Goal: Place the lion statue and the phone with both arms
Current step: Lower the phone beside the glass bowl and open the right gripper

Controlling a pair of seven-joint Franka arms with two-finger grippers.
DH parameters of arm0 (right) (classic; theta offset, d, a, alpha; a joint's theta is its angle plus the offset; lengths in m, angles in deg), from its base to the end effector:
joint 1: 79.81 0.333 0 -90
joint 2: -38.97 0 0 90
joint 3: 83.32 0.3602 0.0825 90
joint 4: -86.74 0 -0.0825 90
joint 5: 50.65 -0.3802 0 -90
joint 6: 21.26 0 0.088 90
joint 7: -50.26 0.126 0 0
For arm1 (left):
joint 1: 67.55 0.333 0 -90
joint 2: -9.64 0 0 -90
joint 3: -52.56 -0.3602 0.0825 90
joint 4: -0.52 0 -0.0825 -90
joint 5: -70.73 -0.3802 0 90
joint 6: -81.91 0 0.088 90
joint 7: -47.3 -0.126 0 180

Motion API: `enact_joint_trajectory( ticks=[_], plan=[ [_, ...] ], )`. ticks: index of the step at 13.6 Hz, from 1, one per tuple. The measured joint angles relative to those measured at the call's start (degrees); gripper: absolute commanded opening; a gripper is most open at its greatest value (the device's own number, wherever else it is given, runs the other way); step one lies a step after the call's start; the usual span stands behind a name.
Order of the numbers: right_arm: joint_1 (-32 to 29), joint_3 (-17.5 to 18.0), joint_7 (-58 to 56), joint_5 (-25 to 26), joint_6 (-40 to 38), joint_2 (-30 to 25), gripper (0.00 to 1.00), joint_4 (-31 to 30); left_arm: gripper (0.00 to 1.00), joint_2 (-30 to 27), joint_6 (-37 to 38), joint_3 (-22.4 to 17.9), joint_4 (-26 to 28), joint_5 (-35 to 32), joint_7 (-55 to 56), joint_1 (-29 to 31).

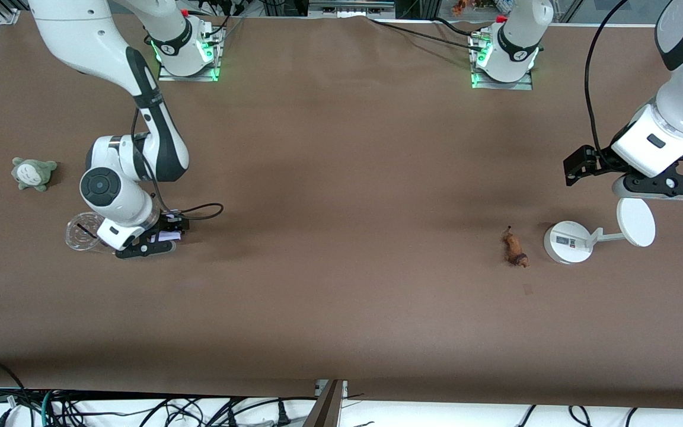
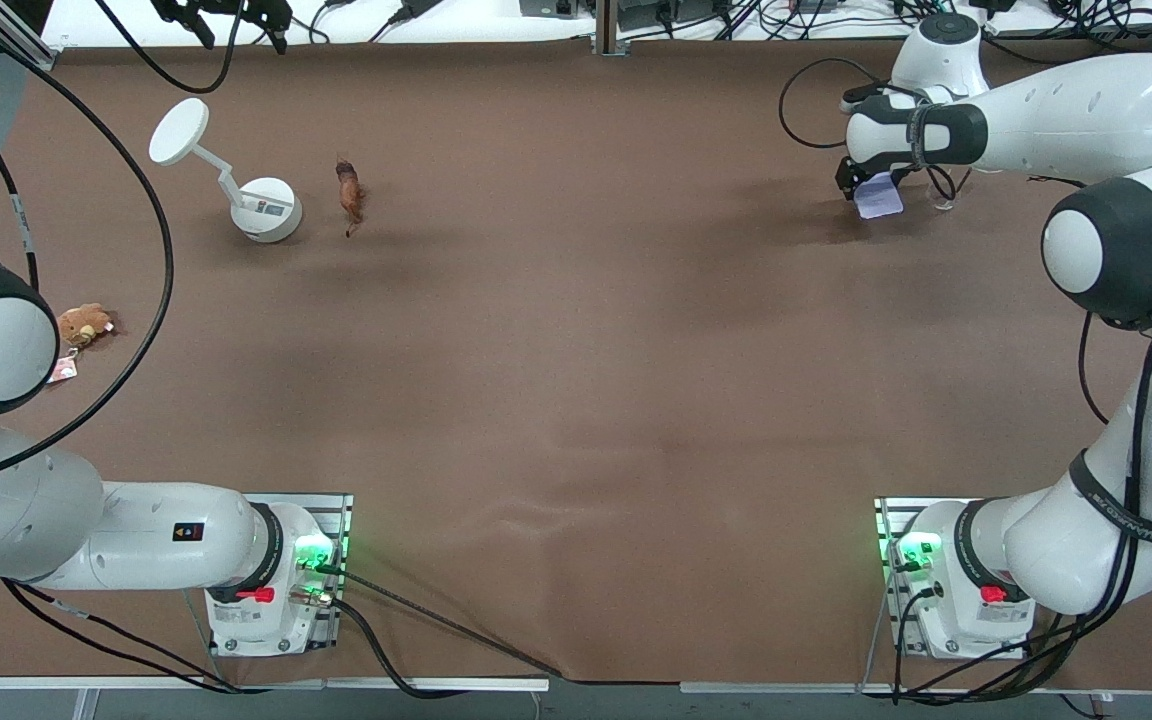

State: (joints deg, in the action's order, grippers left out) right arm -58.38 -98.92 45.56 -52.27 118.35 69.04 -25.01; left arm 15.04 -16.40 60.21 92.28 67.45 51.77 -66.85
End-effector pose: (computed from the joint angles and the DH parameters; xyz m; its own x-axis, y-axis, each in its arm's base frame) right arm 0.6322 0.0744 0.2373 0.9808 0.1927 -0.0291 0.1948 -0.9741 0.1150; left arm 0.5907 -0.0619 0.5947 0.9984 -0.0507 0.0242 -0.0497 -0.9979 -0.0425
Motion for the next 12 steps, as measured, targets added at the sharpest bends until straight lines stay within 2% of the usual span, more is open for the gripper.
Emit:
enact_joint_trajectory(
  ticks=[5,8,9,10,11,12],
  plan=[
    [-2.5,0.0,-6.83,-4.47,2.05,2.23,0.09,-0.02,1.0,0.04,0.0,-0.17,0.0,0.0,-0.07,0.1],
    [-4.71,0.0,-13.57,-10.01,2.88,3.54,0.1,-0.01,1.0,0.04,0.0,-0.18,0.0,0.0,-0.1,0.14],
    [-4.92,0.0,-14.28,-10.79,2.98,3.84,0.27,-0.01,1.0,0.04,0.0,-0.19,0.0,0.0,-0.1,0.18],
    [-4.93,0.02,-14.41,-11.08,3.04,4.01,0.6,-0.01,1.0,0.05,0.0,-0.2,0.0,0.0,-0.1,0.21],
    [-4.92,0.1,-14.41,-11.16,3.06,4.04,0.98,0.0,1.0,0.05,0.0,-0.21,0.0,0.0,-0.1,0.24],
    [-4.9,0.16,-14.41,-11.2,3.07,4.04,1.0,0.02,1.0,0.05,0.03,-0.21,0.0,0.0,-0.12,0.24]
  ],
)
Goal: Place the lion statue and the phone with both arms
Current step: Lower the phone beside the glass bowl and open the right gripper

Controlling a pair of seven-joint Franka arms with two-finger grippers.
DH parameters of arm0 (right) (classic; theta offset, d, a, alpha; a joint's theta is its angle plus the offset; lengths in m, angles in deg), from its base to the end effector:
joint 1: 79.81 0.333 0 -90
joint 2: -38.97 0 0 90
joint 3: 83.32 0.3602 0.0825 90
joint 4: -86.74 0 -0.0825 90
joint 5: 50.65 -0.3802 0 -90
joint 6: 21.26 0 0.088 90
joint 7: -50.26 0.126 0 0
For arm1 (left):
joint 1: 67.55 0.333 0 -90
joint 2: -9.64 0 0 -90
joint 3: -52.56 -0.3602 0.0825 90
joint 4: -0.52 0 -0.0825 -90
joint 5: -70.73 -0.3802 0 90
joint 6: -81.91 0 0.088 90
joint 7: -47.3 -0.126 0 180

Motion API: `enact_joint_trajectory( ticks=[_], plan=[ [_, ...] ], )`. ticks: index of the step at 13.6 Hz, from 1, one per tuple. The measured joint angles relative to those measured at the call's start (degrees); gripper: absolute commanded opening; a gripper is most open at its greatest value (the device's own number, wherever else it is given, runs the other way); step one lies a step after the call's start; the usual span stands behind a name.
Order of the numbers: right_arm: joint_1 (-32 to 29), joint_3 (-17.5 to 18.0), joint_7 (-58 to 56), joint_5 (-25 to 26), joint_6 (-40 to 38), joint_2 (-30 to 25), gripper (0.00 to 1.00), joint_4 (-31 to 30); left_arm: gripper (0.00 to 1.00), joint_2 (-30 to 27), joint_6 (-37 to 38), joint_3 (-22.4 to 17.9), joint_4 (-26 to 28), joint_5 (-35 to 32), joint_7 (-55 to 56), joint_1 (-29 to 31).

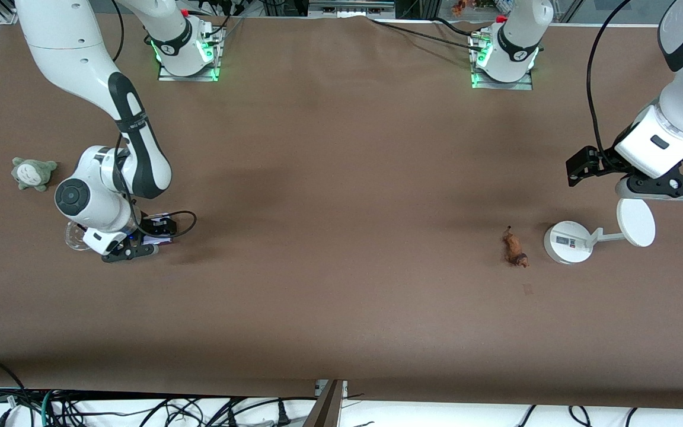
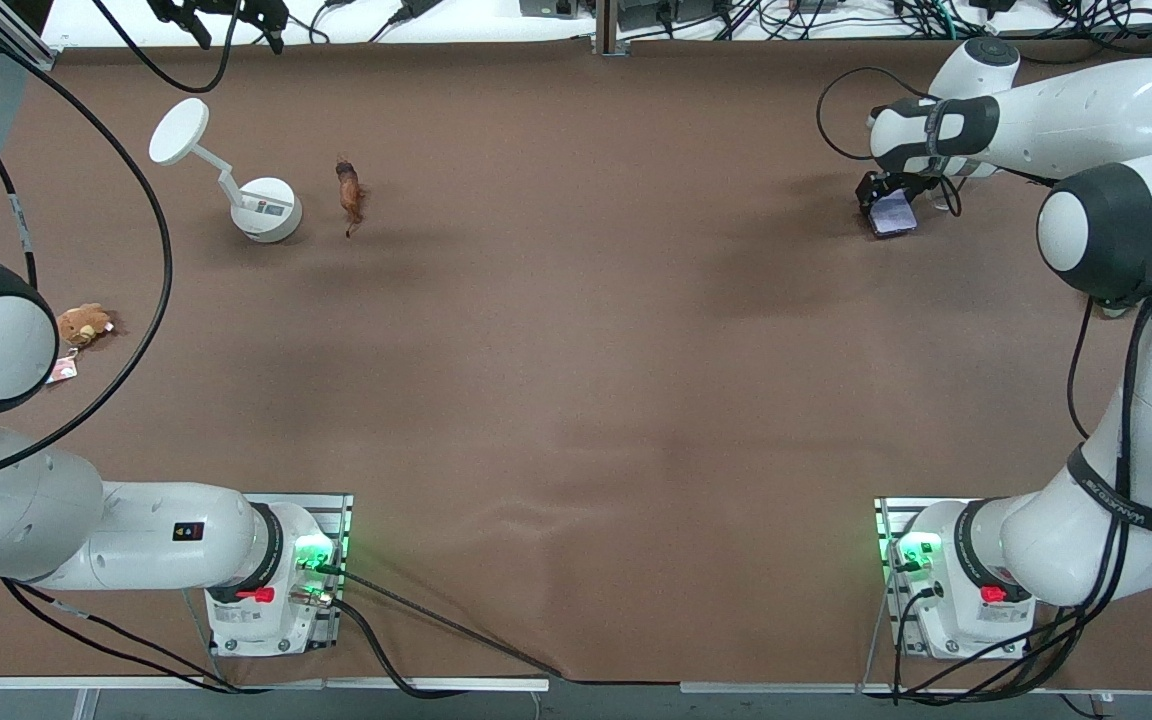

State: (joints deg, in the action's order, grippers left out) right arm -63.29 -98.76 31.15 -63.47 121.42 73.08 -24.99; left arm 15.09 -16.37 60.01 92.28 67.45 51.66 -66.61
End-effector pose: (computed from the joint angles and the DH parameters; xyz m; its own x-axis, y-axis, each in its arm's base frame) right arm 0.6354 0.0215 0.1982 0.9768 0.2124 -0.0278 0.2128 -0.9770 0.0108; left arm 0.5913 -0.0574 0.5941 0.9987 -0.0450 0.0227 -0.0440 -0.9981 -0.0429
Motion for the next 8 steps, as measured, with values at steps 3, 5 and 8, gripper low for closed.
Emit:
enact_joint_trajectory(
  ticks=[3,5,8],
  plan=[
    [0.12,0.12,-0.07,-0.05,0.0,-0.05,1.0,0.37,1.0,0.0,0.36,0.06,0.0,0.0,0.0,-0.07],
    [0.13,0.13,-0.09,-0.06,-0.38,-0.6,1.0,0.87,1.0,0.0,0.47,0.07,0.0,0.0,0.0,-0.08],
    [0.13,-0.09,-0.09,-0.1,-8.76,-4.52,1.0,2.5,1.0,0.0,0.47,0.06,-0.01,0.0,0.0,-0.08]
  ],
)
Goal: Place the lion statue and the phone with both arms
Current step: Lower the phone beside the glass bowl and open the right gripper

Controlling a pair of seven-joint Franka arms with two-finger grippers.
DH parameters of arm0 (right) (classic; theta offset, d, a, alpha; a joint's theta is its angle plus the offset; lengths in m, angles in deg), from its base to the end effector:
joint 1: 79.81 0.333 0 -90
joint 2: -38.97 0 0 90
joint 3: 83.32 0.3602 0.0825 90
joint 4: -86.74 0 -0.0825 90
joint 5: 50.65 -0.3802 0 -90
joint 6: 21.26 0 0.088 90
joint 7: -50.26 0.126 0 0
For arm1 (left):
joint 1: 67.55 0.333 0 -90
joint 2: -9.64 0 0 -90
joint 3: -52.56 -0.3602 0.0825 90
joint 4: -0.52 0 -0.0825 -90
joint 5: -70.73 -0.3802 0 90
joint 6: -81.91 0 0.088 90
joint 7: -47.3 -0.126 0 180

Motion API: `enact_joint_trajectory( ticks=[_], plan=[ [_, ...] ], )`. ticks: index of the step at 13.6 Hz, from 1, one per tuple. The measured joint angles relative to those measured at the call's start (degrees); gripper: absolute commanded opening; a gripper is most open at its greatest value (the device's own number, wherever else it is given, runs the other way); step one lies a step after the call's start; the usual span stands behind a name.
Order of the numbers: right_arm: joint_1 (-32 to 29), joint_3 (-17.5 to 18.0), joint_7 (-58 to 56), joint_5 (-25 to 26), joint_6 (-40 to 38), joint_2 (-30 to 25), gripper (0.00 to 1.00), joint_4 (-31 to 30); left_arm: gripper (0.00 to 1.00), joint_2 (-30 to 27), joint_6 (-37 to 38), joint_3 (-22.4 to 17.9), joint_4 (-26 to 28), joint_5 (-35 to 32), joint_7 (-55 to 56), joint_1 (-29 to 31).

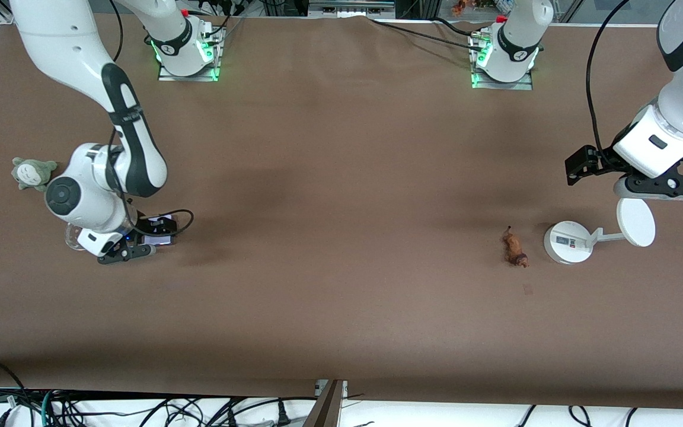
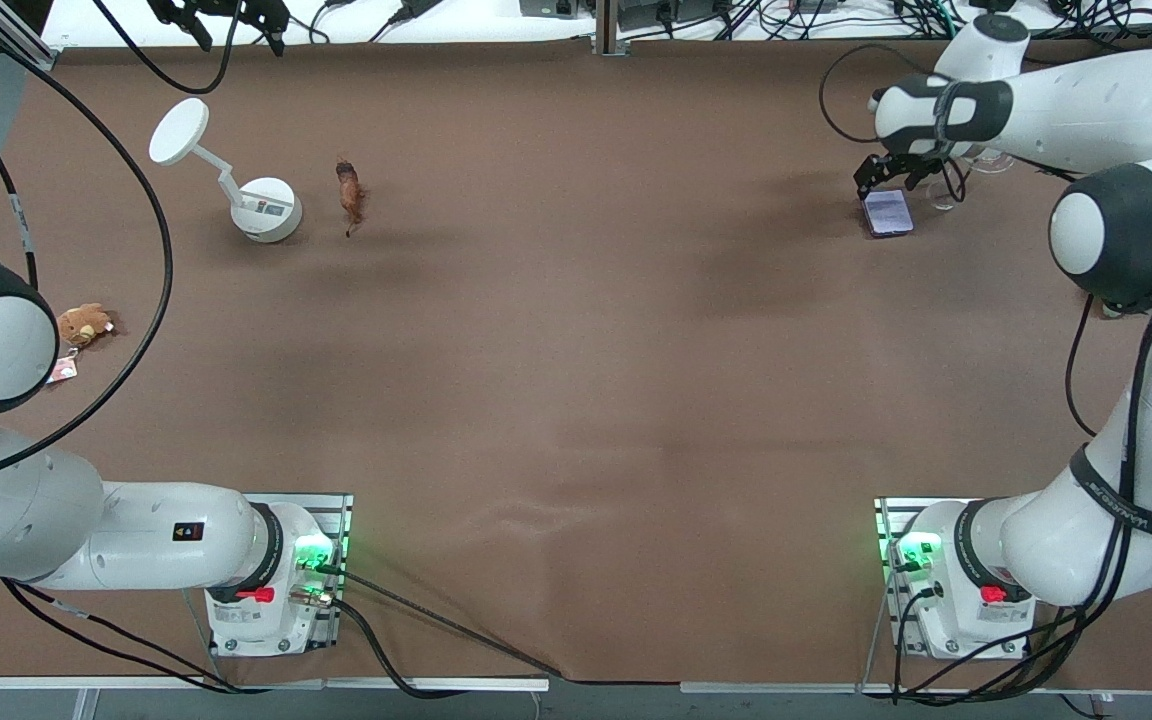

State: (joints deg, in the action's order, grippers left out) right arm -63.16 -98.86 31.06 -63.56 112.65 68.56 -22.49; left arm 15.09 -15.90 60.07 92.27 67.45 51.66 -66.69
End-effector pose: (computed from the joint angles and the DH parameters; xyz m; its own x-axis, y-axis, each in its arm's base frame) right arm 0.6402 0.0299 0.2511 0.9739 0.2213 -0.0506 0.2195 -0.9749 -0.0382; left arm 0.5902 -0.0587 0.5934 0.9988 -0.0471 0.0147 -0.0464 -0.9980 -0.0434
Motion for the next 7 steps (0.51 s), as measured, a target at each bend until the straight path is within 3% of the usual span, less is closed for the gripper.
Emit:
enact_joint_trajectory(
  ticks=[3,7],
  plan=[
    [0.0,-1.54,0.83,0.49,-15.84,-5.81,1.0,4.37,1.0,0.0,0.0,0.0,0.0,0.0,0.0,0.0],
    [0.2,-2.07,6.88,4.55,-41.04,-11.09,1.0,17.71,1.0,0.0,0.0,-0.01,-0.01,0.0,0.0,0.0]
  ],
)
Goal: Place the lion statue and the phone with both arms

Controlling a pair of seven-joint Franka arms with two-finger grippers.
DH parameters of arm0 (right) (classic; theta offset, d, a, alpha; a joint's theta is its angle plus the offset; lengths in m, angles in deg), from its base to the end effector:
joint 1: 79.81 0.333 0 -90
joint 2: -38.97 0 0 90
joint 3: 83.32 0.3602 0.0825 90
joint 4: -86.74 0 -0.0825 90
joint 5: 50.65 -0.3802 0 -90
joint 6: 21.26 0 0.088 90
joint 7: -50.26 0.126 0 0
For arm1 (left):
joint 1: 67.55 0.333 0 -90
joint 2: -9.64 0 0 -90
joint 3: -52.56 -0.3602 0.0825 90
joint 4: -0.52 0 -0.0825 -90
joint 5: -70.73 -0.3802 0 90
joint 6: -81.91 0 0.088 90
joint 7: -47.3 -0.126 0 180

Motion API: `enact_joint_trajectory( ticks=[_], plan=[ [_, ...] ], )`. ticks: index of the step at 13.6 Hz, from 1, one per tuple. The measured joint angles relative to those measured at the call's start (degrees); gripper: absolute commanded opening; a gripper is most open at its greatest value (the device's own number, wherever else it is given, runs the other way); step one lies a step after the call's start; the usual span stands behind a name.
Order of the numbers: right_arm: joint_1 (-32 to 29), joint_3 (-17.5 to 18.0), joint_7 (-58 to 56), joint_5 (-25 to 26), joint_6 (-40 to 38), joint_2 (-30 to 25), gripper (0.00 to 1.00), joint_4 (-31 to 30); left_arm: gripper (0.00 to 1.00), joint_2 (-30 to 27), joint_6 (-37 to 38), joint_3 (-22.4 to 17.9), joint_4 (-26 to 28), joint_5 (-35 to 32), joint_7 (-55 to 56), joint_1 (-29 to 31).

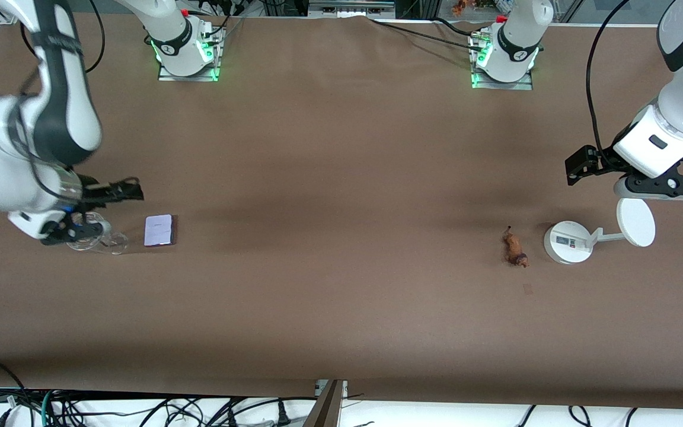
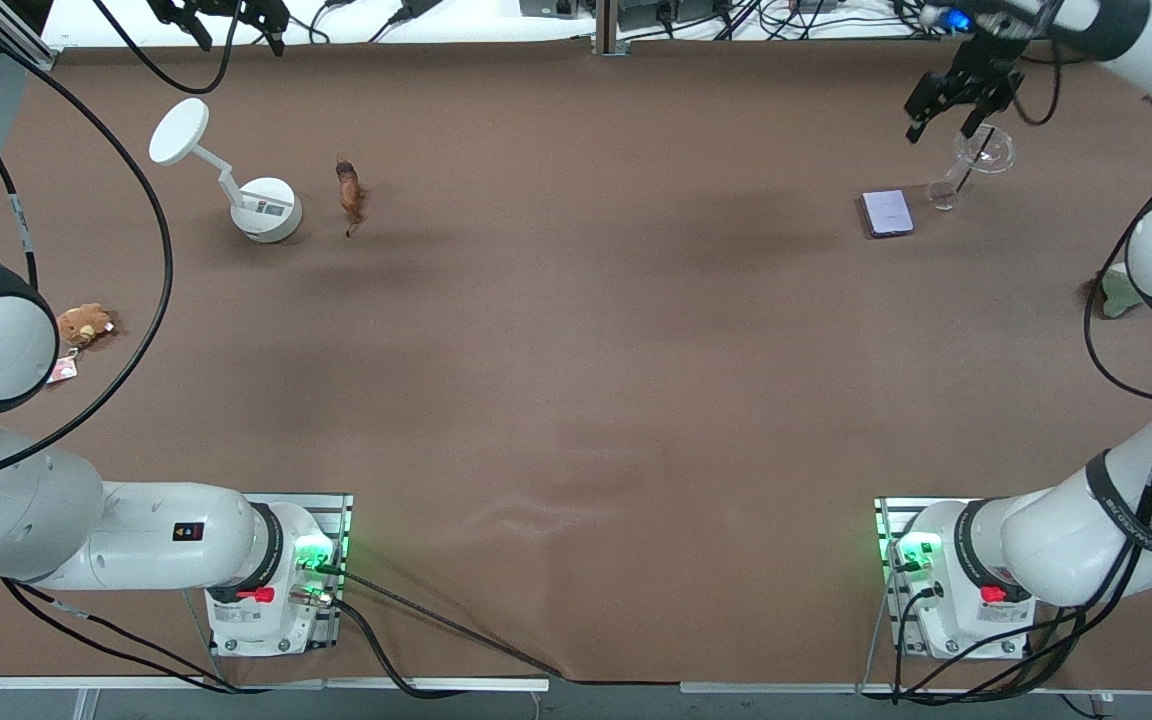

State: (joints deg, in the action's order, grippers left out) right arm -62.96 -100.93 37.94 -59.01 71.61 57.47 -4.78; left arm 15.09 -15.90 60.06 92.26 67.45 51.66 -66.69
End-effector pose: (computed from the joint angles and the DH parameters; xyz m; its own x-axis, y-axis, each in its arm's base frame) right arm 0.6236 0.0308 0.4572 0.9472 0.1810 -0.2645 0.1597 -0.9820 -0.1004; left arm 0.5902 -0.0586 0.5935 0.9988 -0.0469 0.0148 -0.0462 -0.9980 -0.0434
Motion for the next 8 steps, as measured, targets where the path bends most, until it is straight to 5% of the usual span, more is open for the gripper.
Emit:
enact_joint_trajectory(
  ticks=[4,8],
  plan=[
    [0.6,0.05,2.94,2.21,-20.35,-0.69,1.0,15.65,1.0,0.02,0.0,0.0,0.0,0.0,0.0,0.0],
    [0.82,0.05,3.65,3.3,-30.41,-1.01,1.0,26.87,1.0,0.05,0.0,0.0,0.0,0.0,0.0,0.0]
  ],
)
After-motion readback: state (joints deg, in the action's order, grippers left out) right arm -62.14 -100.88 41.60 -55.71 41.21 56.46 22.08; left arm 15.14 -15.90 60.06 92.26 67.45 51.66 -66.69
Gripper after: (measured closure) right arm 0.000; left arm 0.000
